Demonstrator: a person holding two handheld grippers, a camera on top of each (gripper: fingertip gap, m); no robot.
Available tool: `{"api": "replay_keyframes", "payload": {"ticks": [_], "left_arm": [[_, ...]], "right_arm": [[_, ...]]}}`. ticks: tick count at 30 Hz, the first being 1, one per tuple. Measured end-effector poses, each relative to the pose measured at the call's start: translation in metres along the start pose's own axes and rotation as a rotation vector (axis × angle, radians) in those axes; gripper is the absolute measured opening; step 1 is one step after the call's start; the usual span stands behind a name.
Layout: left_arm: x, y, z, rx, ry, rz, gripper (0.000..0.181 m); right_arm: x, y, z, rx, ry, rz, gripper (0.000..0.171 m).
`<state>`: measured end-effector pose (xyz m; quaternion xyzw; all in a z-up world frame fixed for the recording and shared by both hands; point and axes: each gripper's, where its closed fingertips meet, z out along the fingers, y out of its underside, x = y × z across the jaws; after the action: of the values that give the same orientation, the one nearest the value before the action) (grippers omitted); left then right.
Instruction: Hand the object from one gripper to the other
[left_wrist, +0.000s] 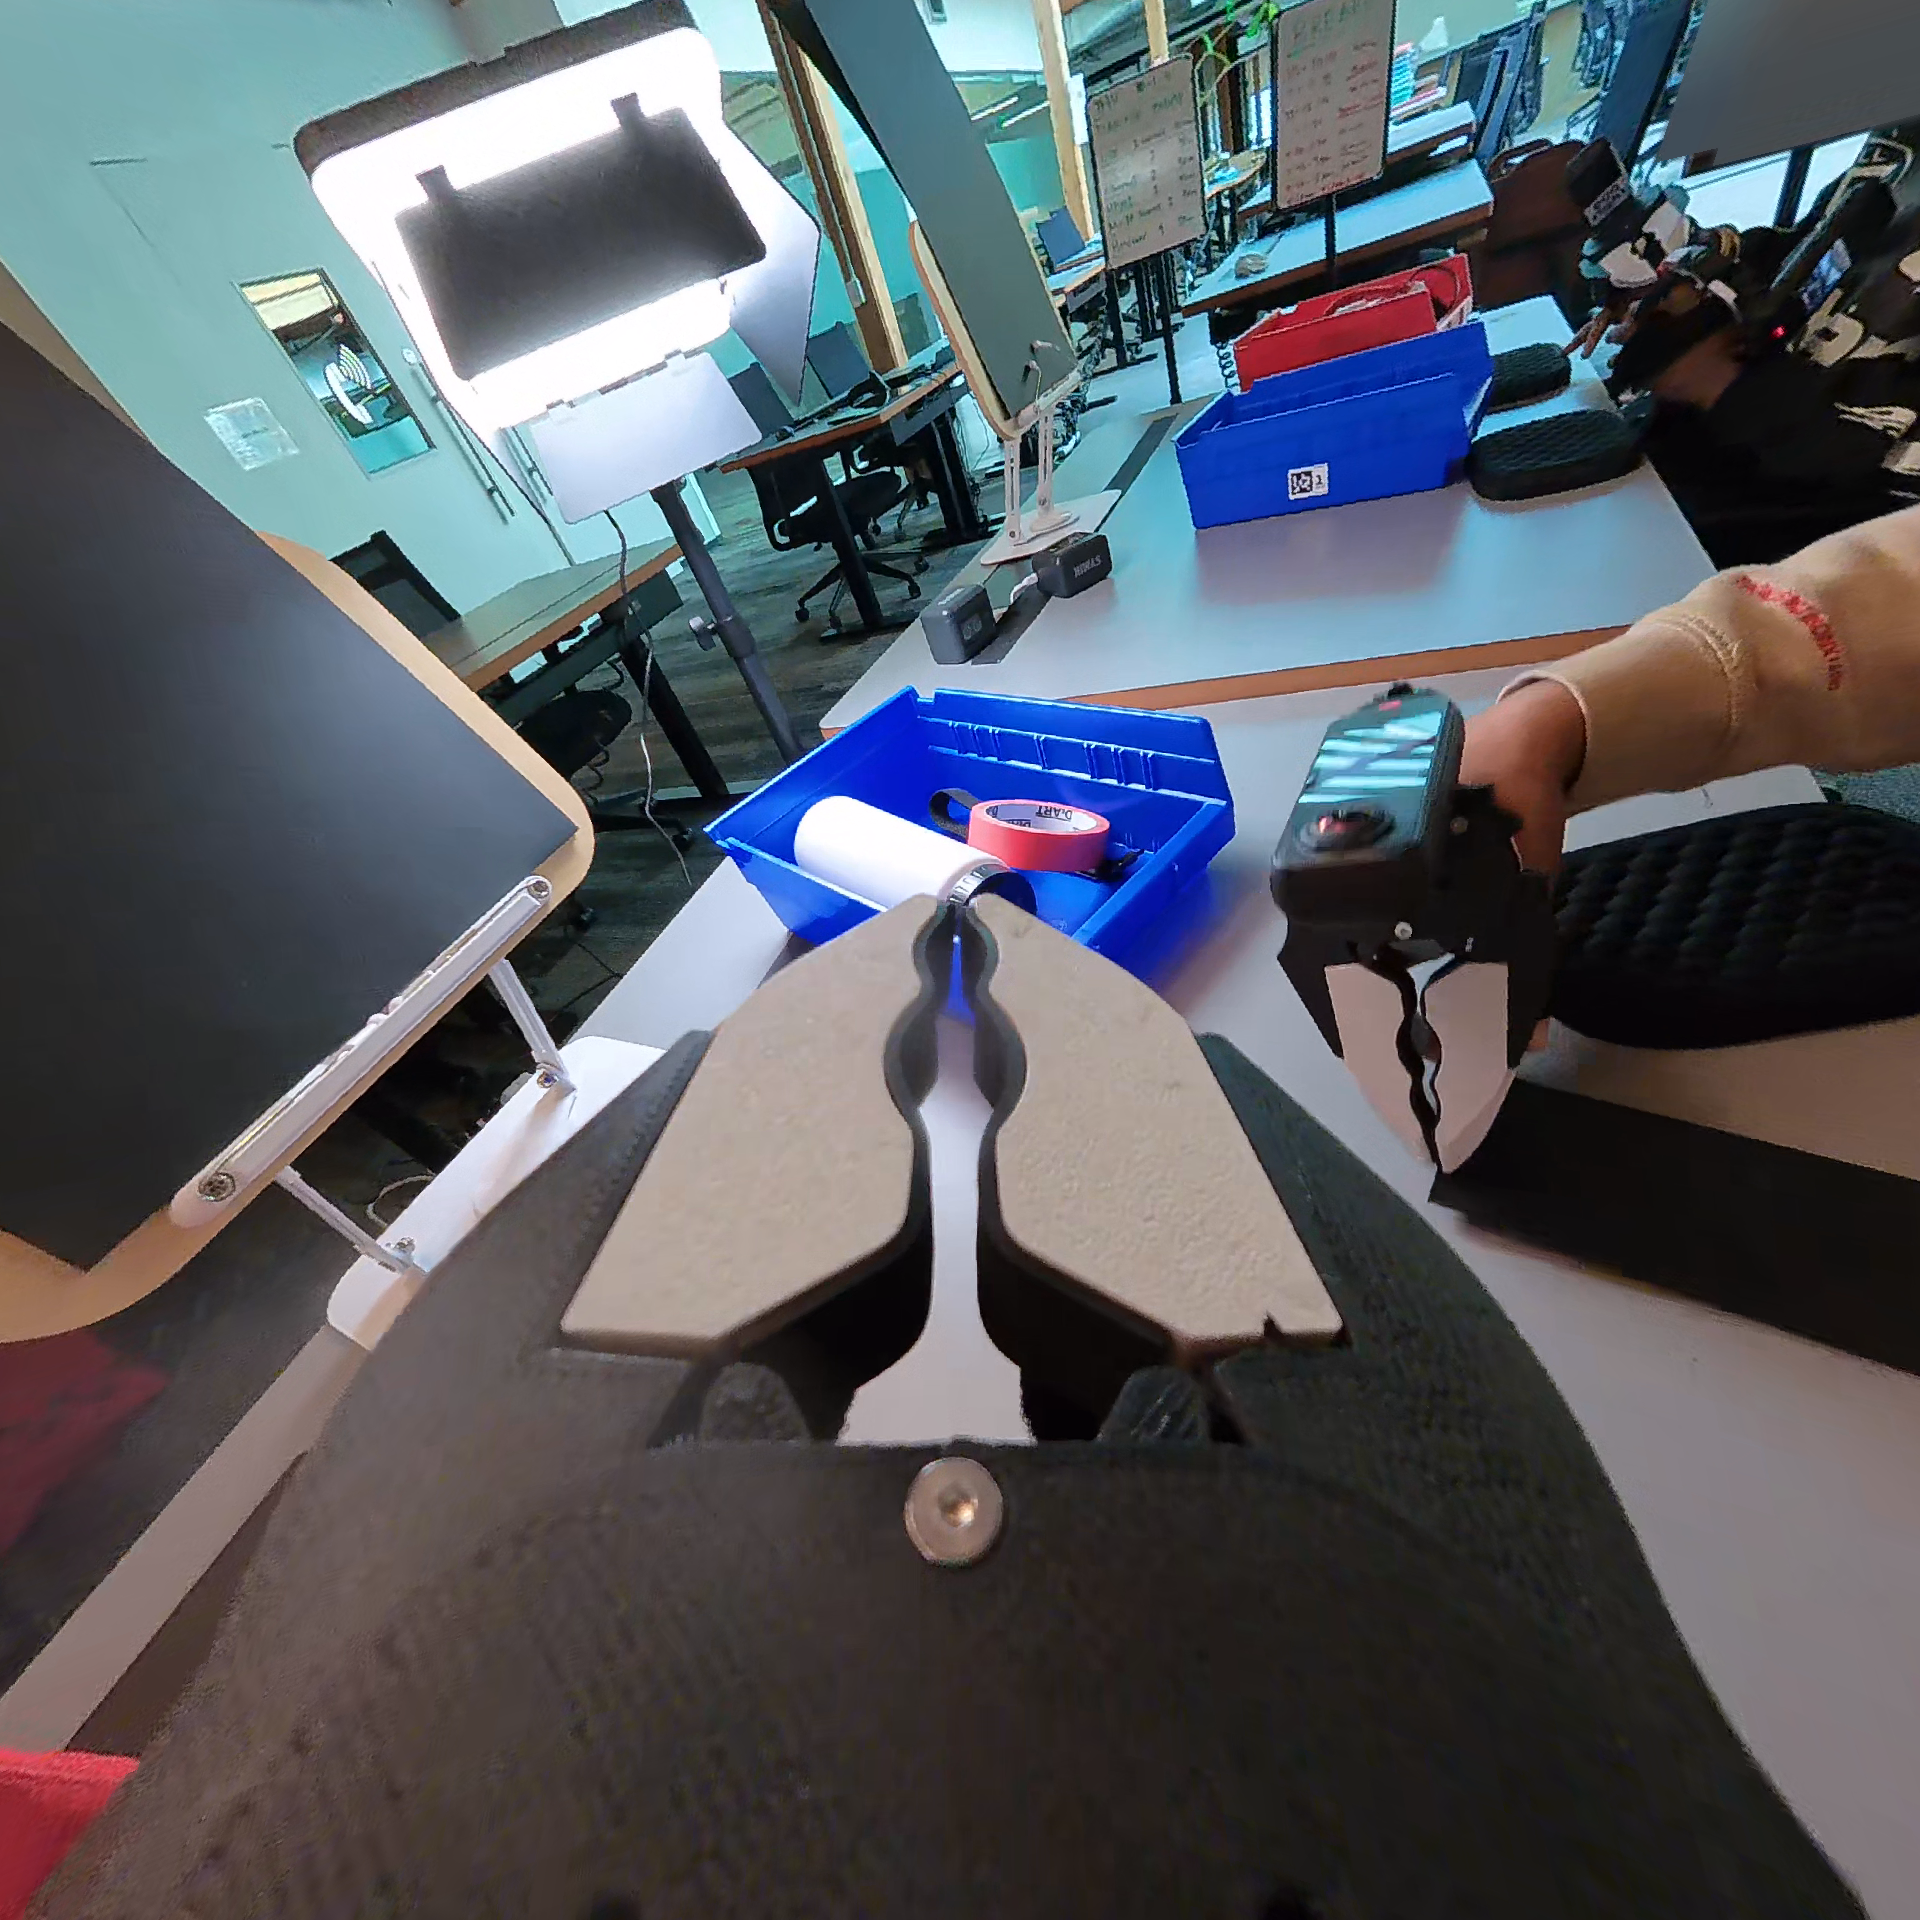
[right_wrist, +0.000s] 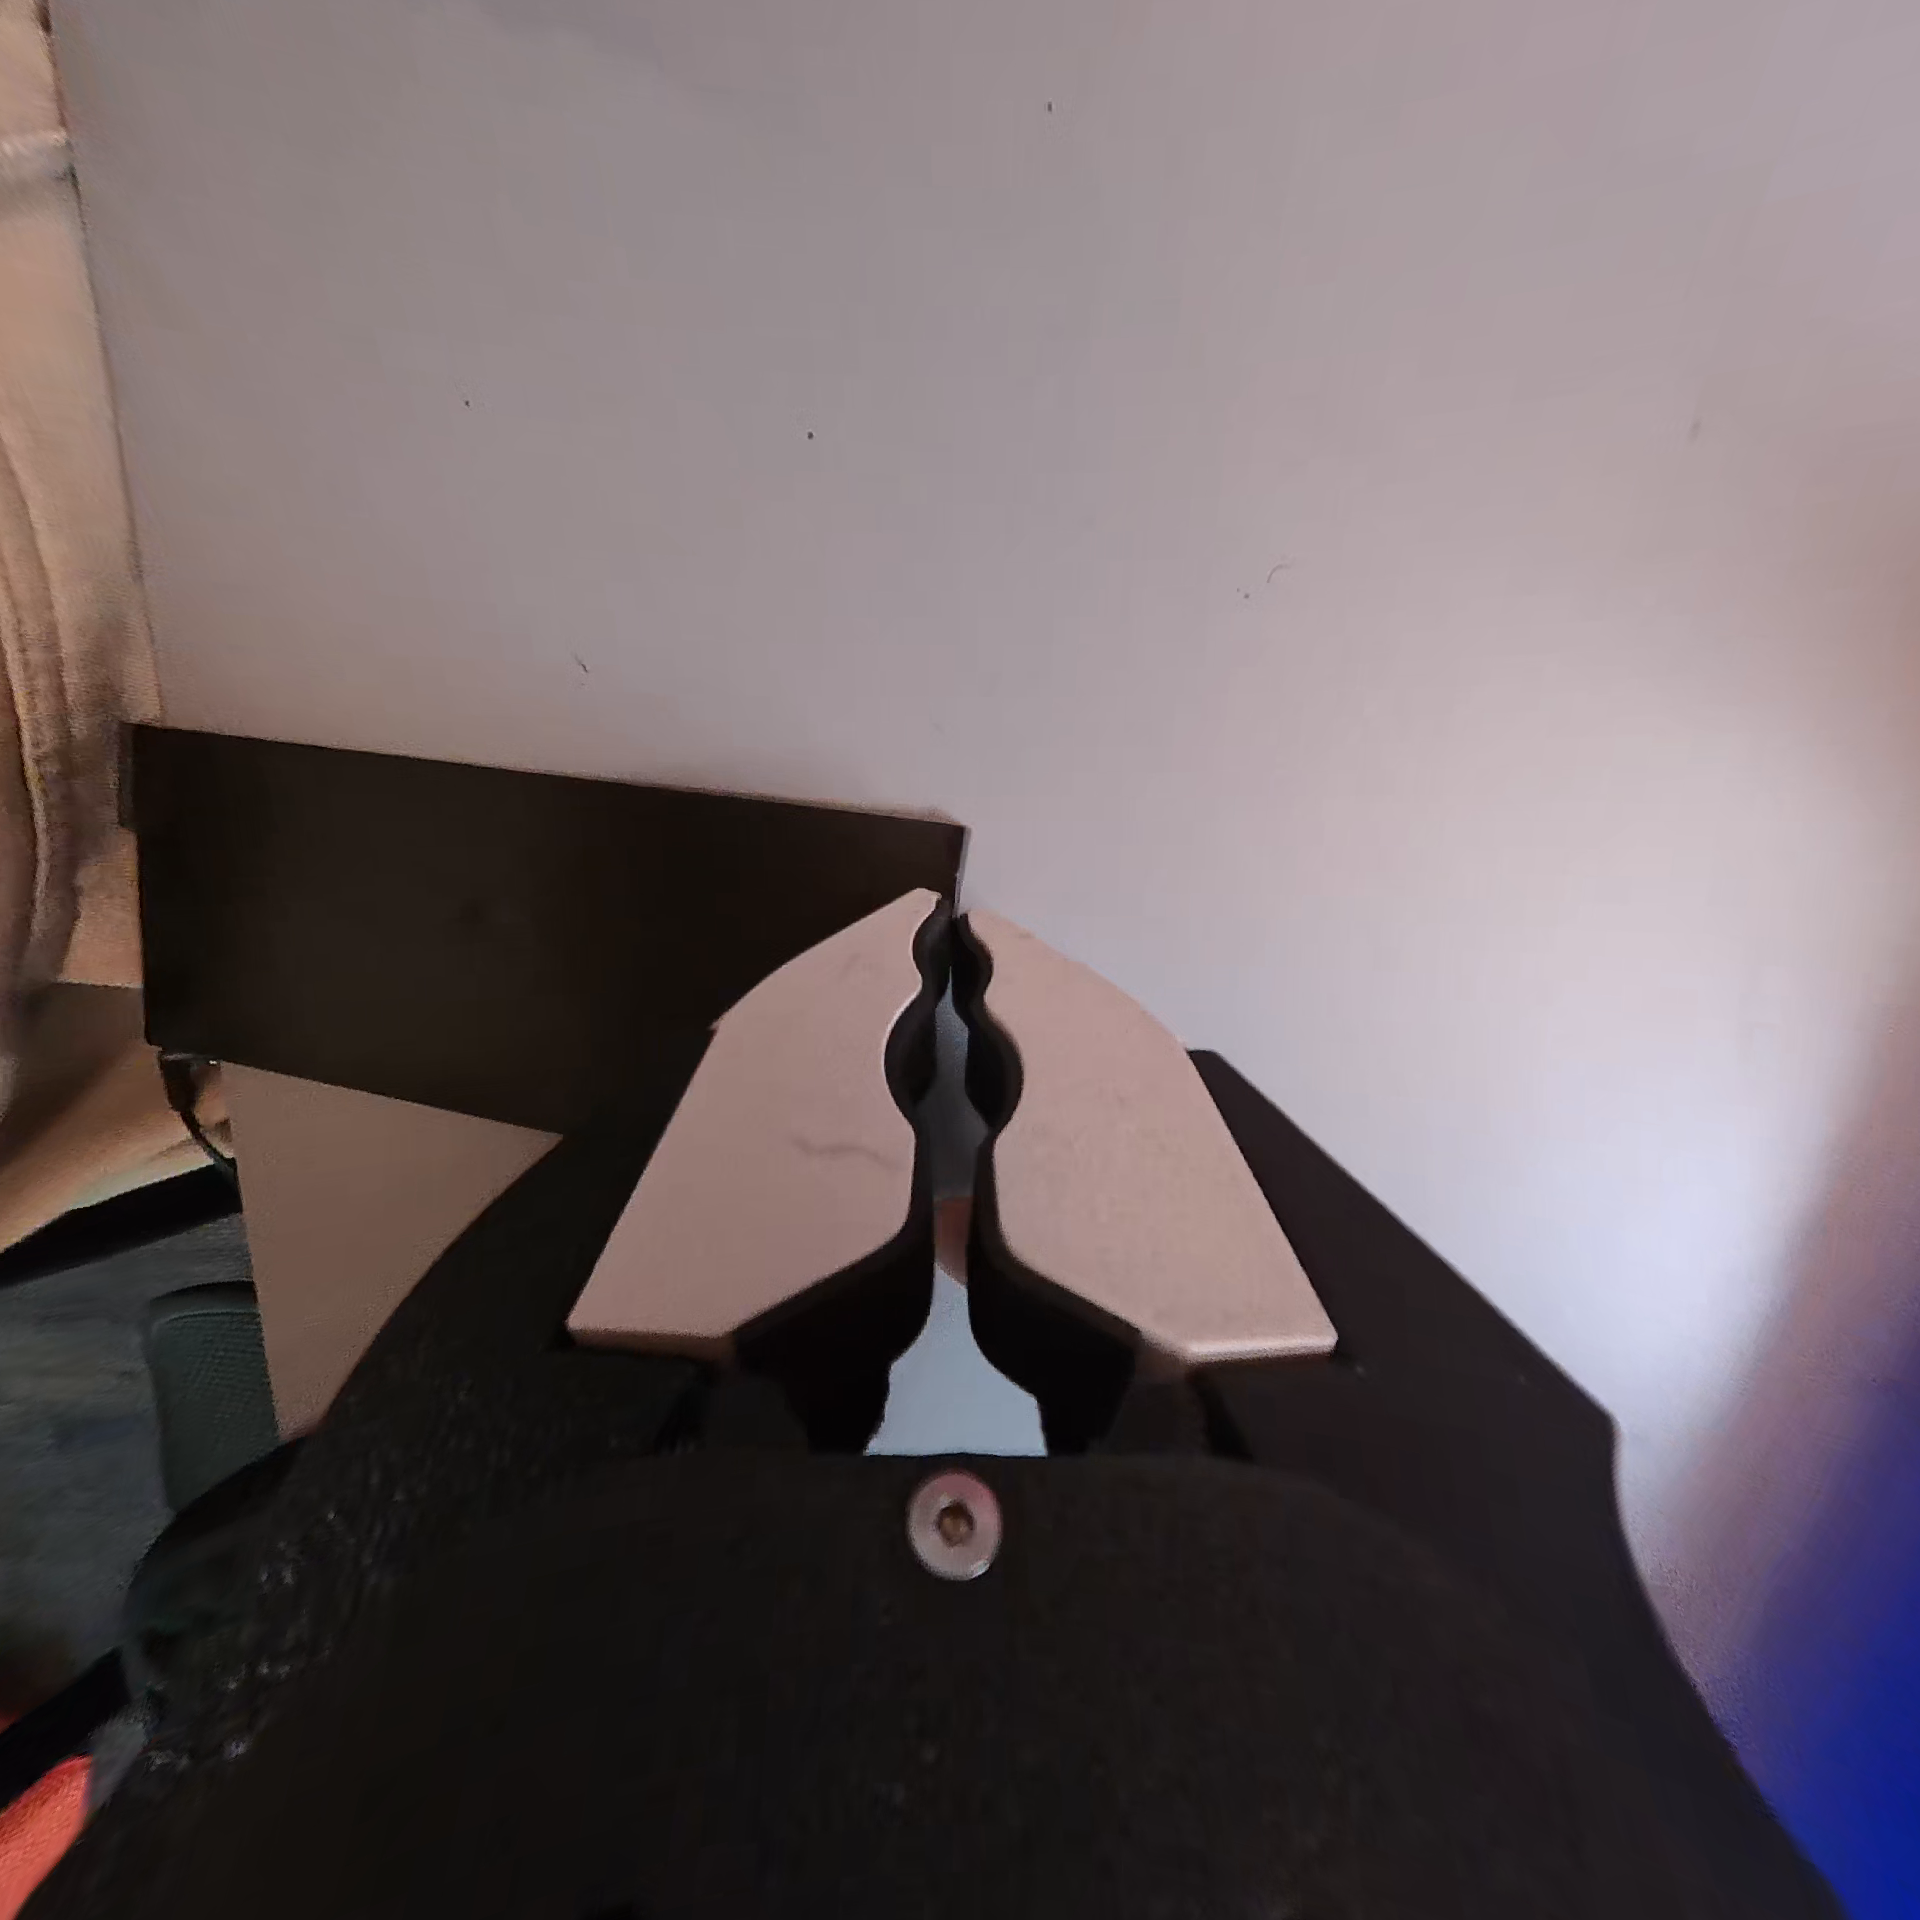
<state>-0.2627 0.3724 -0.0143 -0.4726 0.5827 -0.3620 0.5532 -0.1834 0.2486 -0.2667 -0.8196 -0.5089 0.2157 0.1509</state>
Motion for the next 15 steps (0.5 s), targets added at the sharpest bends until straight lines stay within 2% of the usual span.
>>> {"api": "replay_keyframes", "payload": {"ticks": [4,6,10,11,13,15], "left_arm": [[0.007,0.002,0.001,-0.004,0.053,-0.02,0.006],[0.023,0.006,0.006,-0.006,0.175,-0.09,0.017],[0.076,0.024,0.026,-0.063,0.515,-0.318,0.059],[0.092,0.032,0.033,-0.099,0.587,-0.357,0.07],[0.122,0.059,0.052,-0.224,0.67,-0.369,0.077],[0.133,0.101,0.07,-0.421,0.606,-0.272,0.074]], "right_arm": [[0.002,-0.029,-0.038,0.111,0.071,-0.052,0.0],[0.005,-0.047,-0.068,0.158,0.137,-0.087,0.0],[0.009,-0.08,-0.12,0.226,0.263,-0.16,0.0],[0.009,-0.088,-0.131,0.239,0.292,-0.179,0.0],[0.007,-0.104,-0.15,0.276,0.338,-0.214,0.0],[0.007,-0.115,-0.164,0.292,0.397,-0.238,0.0]]}}
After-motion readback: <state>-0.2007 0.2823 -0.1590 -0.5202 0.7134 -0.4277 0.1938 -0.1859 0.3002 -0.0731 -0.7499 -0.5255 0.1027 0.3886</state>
